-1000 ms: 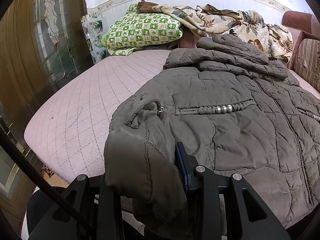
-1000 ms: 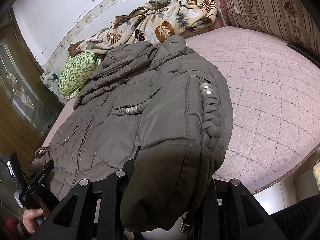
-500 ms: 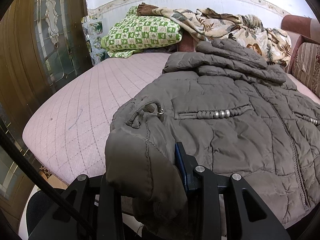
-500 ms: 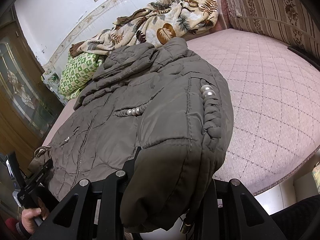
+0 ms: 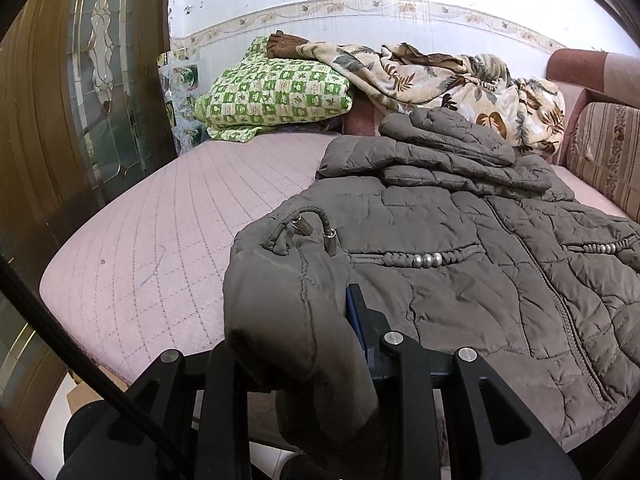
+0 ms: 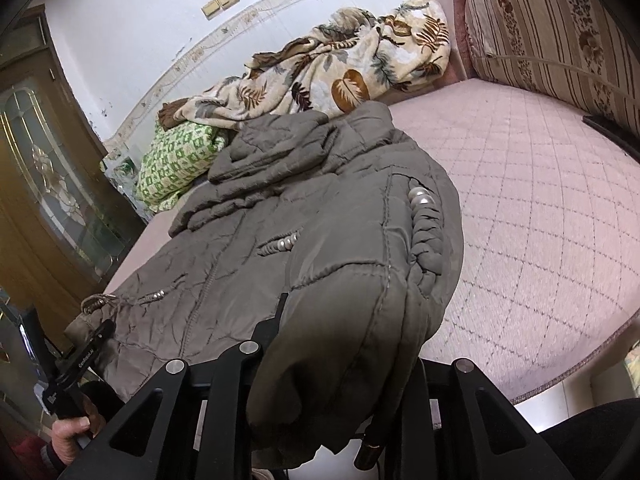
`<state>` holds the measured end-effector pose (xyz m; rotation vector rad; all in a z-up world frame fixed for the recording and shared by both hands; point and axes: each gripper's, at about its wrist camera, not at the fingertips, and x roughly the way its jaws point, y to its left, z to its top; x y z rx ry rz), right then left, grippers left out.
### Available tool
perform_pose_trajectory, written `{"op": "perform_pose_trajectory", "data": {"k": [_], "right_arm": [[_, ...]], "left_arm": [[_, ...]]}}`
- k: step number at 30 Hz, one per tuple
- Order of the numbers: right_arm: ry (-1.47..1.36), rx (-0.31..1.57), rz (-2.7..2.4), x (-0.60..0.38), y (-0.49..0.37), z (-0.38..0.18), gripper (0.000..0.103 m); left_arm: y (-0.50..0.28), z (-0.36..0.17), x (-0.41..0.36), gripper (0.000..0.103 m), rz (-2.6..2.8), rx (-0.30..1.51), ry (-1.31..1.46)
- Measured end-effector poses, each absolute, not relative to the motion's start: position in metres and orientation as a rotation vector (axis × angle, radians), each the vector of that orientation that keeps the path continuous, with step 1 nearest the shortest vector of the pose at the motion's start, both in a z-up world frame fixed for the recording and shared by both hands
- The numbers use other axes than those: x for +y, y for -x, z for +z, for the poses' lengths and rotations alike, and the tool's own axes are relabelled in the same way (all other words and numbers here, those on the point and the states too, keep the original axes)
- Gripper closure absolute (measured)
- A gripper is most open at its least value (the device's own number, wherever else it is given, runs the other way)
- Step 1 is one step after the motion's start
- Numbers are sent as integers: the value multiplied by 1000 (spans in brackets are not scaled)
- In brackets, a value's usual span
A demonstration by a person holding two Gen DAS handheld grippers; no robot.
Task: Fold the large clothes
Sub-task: 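Raise the held hem with both tools toward the hood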
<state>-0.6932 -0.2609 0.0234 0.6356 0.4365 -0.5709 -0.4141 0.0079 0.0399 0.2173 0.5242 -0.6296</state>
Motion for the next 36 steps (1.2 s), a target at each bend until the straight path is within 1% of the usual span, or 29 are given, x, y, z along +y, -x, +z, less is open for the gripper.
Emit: {"op": "perform_pose_trajectory", "data": {"k": [18,29,36], "right_arm": [[-603,394,-534,-266,686,66,76],[-579,344,-515,-277,678,100,76],[-560,305,-505,-289,668,129,76]], "left_arm": [[406,74,6,76,-682,482,-211],[393,110,-4,76,-703,437,-183],[374,136,-13,76,-748,462,-127]]}}
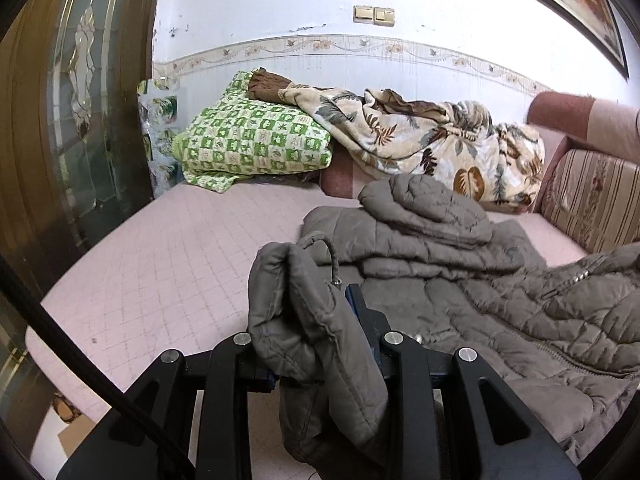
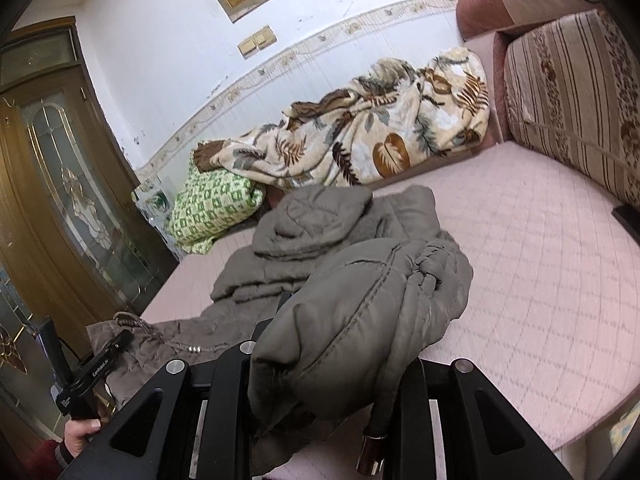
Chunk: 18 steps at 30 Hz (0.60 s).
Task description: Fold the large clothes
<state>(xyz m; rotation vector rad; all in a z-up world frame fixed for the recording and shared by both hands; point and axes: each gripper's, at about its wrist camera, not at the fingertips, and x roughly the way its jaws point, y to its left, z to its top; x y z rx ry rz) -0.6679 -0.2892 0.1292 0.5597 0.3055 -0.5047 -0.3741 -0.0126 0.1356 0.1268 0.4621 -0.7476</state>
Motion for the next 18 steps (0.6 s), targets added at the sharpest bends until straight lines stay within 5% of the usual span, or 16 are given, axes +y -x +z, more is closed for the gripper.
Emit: {"op": "perform_pose_trajectory", "data": {"k": [18], "right_arm": [[-535,246,-481,-321,631,184,76]], "left_arm": [[329,177,-37,75,-912,504,-134]]}}
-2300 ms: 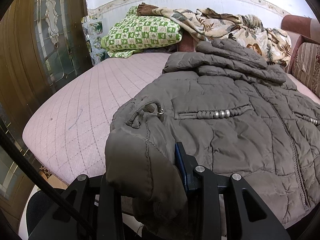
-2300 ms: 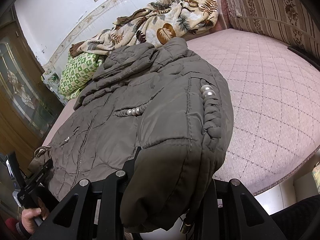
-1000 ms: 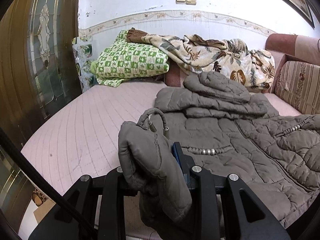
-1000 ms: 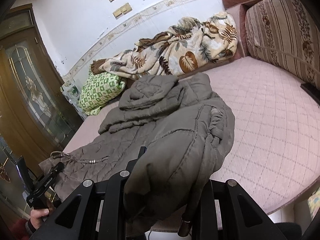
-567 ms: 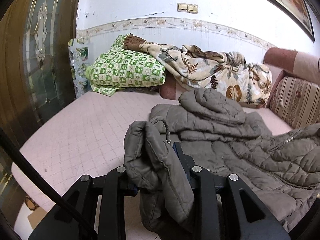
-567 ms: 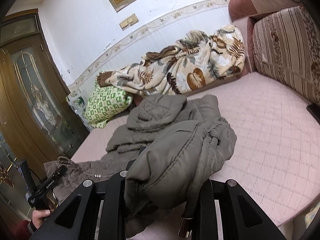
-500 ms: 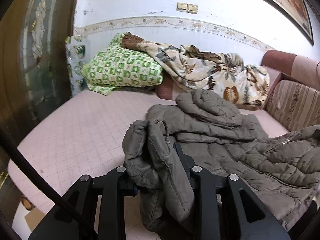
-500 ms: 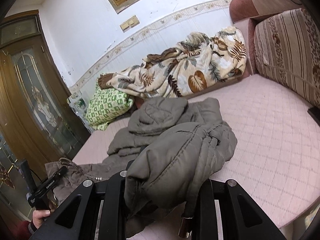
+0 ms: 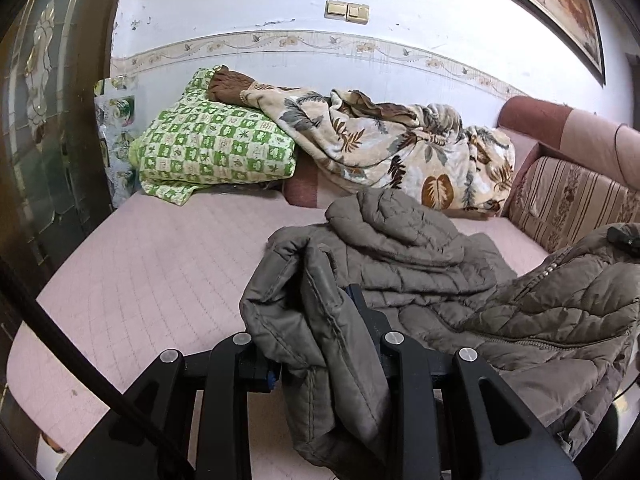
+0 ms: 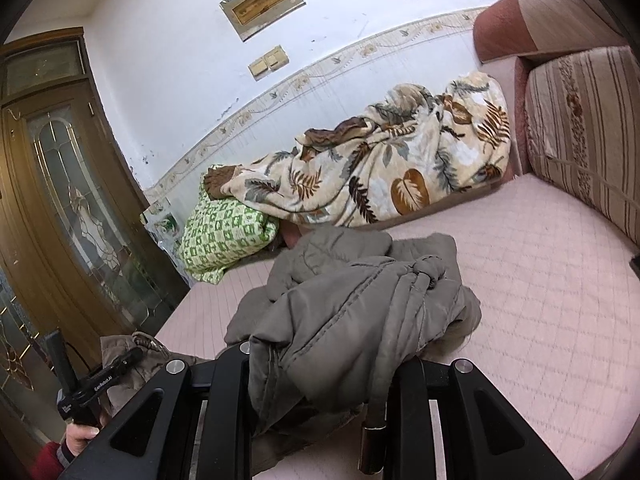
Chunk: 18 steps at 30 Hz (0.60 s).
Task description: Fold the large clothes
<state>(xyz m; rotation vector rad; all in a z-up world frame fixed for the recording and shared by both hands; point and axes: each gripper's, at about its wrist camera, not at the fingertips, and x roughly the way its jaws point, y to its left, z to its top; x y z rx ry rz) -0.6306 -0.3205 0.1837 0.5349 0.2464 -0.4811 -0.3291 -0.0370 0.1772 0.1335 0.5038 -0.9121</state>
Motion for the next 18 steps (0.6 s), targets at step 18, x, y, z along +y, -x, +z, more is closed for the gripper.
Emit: {"op": "perform_pose_trajectory", "data": {"k": [18], "right_arm": [[-413,254,-465,-408,540,229,76]], "left_arm": [[237,243,-139,73,-946,503,-96]]}}
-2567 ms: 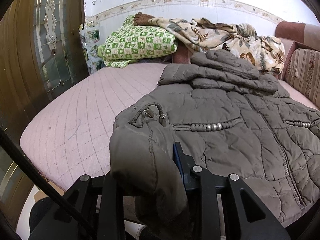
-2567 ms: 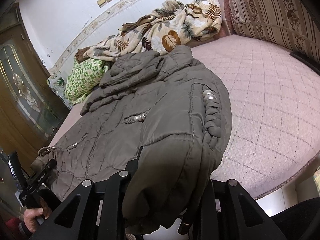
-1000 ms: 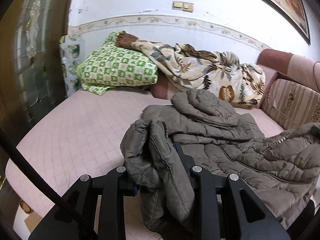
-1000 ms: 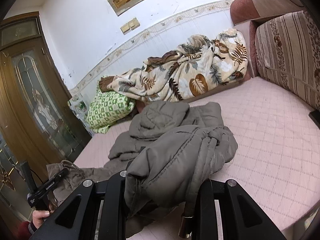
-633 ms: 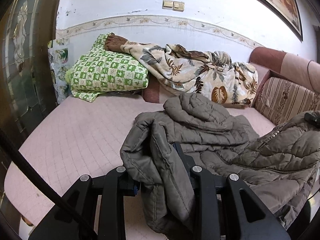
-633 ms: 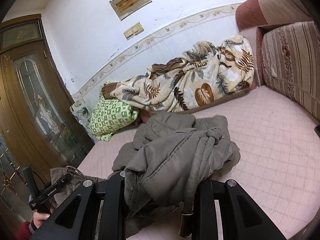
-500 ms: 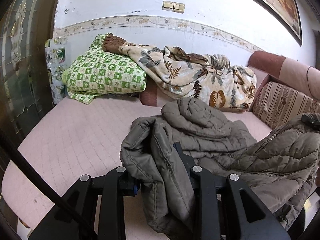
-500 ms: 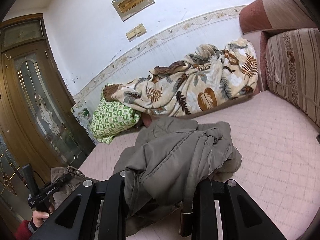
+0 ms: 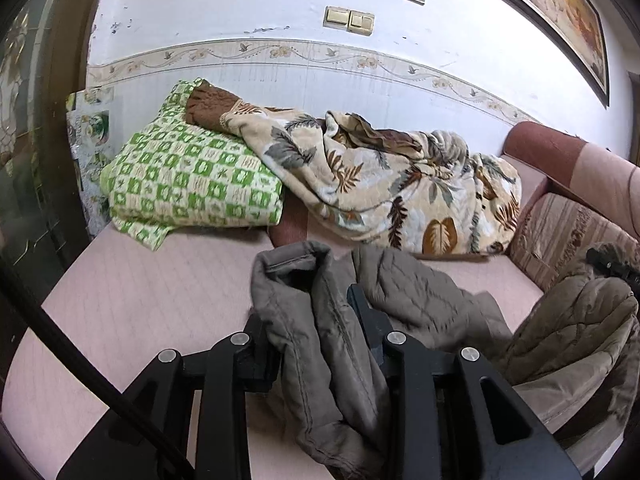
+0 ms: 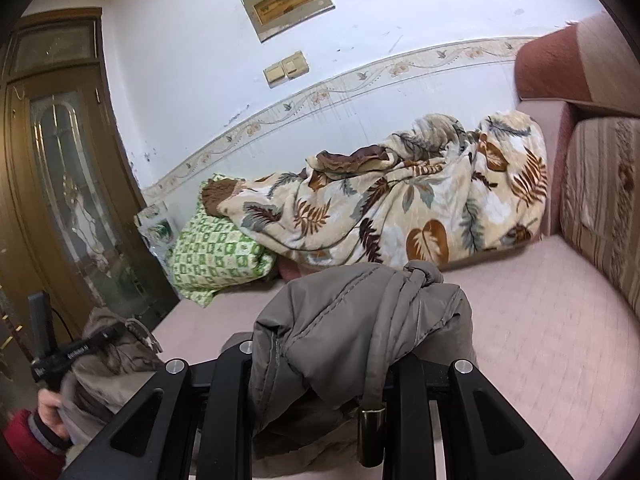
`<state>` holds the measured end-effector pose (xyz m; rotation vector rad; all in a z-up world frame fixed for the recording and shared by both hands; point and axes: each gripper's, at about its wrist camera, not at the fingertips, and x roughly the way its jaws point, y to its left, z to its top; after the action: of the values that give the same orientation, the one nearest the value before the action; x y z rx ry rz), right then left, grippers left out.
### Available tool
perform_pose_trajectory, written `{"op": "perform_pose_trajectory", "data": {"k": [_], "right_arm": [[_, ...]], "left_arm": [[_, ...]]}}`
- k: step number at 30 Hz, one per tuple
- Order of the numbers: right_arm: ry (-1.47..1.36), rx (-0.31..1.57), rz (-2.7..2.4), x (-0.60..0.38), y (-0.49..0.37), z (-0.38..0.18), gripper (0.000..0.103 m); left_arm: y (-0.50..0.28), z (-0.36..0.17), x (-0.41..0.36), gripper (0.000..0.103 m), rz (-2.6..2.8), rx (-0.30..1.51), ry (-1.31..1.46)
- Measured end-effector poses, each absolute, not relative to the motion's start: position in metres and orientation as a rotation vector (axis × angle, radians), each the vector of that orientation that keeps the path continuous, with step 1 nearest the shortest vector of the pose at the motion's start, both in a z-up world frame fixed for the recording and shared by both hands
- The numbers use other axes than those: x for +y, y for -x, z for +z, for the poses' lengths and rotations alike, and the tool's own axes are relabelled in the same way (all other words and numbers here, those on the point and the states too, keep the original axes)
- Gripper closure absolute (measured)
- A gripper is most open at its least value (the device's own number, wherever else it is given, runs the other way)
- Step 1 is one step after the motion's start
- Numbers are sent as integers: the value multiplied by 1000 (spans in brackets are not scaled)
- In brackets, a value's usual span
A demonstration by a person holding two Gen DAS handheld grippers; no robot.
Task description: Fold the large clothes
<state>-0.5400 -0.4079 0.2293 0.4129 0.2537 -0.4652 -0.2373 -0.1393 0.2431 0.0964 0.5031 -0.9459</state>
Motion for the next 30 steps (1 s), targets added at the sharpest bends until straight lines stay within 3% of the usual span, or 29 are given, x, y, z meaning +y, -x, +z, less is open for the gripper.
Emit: {"op": "perform_pose_trajectory", "data": {"k": [8,13,21,23,25,30], "right_arm": [[-479,309,-492,-486,477,213,76],[-572,349,-531,-537,448,188,76],[-801,426,-625,-609,422,131,76],[-872,433,-652,-624,420,118,72],[-1010,419,-616,-640,423,103,60],[-1044,442,-532,-640,430,110,56]], "left_arm": [[161,237,-220,69,-888,598,-37],[116,235,-248,57,-782,568,1],[92,226,-256,57,-739,573,-23],[99,220,-259,57,-750,568,-53],[106,216,-260,57,-776,577,-65],[127,209,-270,57,-833,579,-108]]}}
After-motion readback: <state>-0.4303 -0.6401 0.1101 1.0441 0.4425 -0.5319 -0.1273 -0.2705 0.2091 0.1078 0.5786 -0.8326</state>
